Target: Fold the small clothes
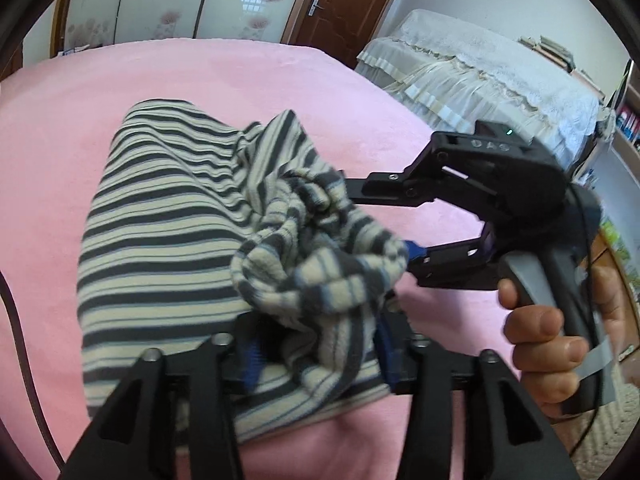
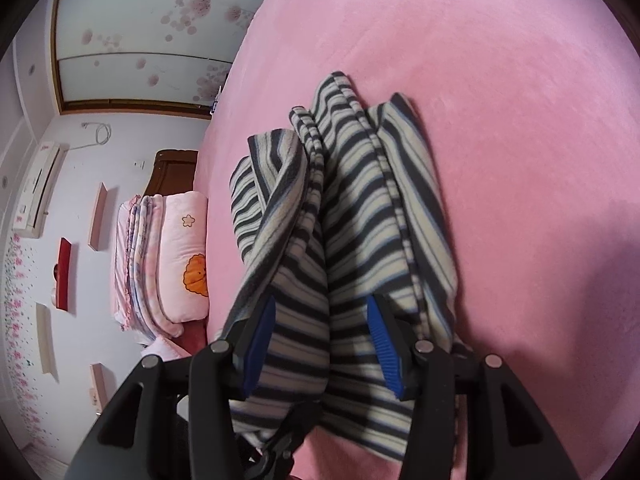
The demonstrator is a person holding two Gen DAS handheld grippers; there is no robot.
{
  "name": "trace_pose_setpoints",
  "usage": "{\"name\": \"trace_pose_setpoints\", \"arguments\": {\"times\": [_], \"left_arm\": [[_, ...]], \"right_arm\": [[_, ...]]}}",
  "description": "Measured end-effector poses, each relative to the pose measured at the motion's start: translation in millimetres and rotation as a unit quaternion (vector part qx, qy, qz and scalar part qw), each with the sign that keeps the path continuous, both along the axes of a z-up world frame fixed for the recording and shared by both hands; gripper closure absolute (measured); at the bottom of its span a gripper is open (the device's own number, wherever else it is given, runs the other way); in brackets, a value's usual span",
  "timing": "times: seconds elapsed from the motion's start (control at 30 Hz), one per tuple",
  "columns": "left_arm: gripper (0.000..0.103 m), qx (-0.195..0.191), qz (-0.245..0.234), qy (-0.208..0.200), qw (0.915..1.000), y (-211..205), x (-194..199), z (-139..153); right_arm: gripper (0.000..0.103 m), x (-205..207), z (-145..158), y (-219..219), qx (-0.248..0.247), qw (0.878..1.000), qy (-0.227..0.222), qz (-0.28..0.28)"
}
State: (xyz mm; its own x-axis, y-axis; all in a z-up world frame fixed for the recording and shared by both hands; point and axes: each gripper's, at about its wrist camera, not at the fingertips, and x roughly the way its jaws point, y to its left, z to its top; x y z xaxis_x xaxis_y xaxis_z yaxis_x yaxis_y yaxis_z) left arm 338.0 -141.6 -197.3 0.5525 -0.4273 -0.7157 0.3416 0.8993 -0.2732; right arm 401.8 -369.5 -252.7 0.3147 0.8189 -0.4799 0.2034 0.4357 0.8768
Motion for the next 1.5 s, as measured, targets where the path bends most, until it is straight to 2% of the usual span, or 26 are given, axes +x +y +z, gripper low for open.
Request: {"name": "trace_pose_setpoints", "arguments": {"times": [0.13, 0.23, 0.4, 0.6, 0.63, 0.67, 0.7, 0.73, 0.87, 1.0, 1.1, 1.17, 1.27, 1.37, 1.4, 1.47, 1.5], "left_arm": [[0.055, 0.008, -0.005, -0.007, 0.9999, -4.1, -1.6, -1.3], [0.055, 0.002, -0.006, 0.000, 1.0000, -3.5, -1.4, -4.6], [0.056, 0.002, -0.011, -0.003, 0.9999, -4.2, -1.6, -3.7], [0.061, -0.005, -0.014, 0.002, 0.9999, -3.4, -1.2, -7.2], [0.066, -0.005, -0.015, 0.002, 0.9999, -3.7, -2.1, -7.5], [0.069, -0.006, -0.018, 0.002, 0.9998, -4.6, -2.5, -7.3], [0.069, -0.004, -0.020, 0.002, 0.9998, -5.8, -3.0, -6.9], [0.072, -0.002, -0.022, 0.001, 0.9998, -7.7, -3.5, -6.4], [0.076, -0.001, -0.025, -0.004, 0.9997, -11.0, -5.2, -2.6], [0.077, -0.016, -0.024, -0.008, 0.9996, -13.0, -5.9, 3.4], [0.077, -0.019, -0.029, -0.001, 0.9994, -19.8, -4.2, 2.3], [0.077, -0.008, -0.032, 0.005, 0.9995, -26.8, -1.8, -3.5], [0.077, 0.000, -0.033, 0.034, 0.9989, -34.9, 3.6, -17.7], [0.076, 0.003, -0.041, 0.035, 0.9985, -41.1, 1.2, -23.8], [0.074, 0.008, -0.047, 0.035, 0.9982, -45.0, 0.1, -26.1], [0.062, 0.012, -0.060, 0.047, 0.9970, -51.6, -2.3, -30.9], [0.059, 0.008, -0.064, 0.049, 0.9967, -51.6, -3.5, -31.3]], "right_arm": [[0.044, 0.8, -2.9, -4.8, 0.028, 1.000, -0.004, -0.013], [0.041, 8.1, -4.9, -2.5, 0.049, 0.999, -0.003, -0.016], [0.038, 35.9, -6.8, 15.8, 0.012, 1.000, 0.008, 0.017], [0.039, 71.0, 0.4, 41.0, -0.041, 0.997, -0.016, 0.064], [0.046, 75.2, 1.0, 44.8, -0.053, 0.996, -0.024, 0.071], [0.062, 77.5, 3.3, 48.6, -0.065, 0.995, -0.031, 0.076], [0.072, 79.5, 6.1, 54.1, -0.078, 0.992, -0.037, 0.087], [0.089, 80.4, 8.6, 59.6, -0.092, 0.990, -0.042, 0.100], [0.090, 72.4, 33.0, 66.0, -0.147, 0.978, -0.095, 0.112], [0.091, 64.6, 63.7, 61.9, -0.198, 0.965, -0.142, 0.094], [0.091, 61.9, 71.6, 55.4, -0.227, 0.958, -0.152, 0.084], [0.091, 63.6, 67.1, 56.5, -0.249, 0.953, -0.148, 0.089], [0.091, 69.6, 45.2, 57.6, -0.289, 0.946, -0.112, 0.091], [0.091, 68.7, 31.1, 53.6, -0.294, 0.947, -0.100, 0.083], [0.091, 69.1, 27.0, 51.3, -0.293, 0.948, -0.096, 0.080], [0.088, 70.7, 17.7, 48.4, -0.281, 0.953, -0.082, 0.077], [0.088, 71.8, 16.5, 46.0, -0.272, 0.956, -0.078, 0.076]]}}
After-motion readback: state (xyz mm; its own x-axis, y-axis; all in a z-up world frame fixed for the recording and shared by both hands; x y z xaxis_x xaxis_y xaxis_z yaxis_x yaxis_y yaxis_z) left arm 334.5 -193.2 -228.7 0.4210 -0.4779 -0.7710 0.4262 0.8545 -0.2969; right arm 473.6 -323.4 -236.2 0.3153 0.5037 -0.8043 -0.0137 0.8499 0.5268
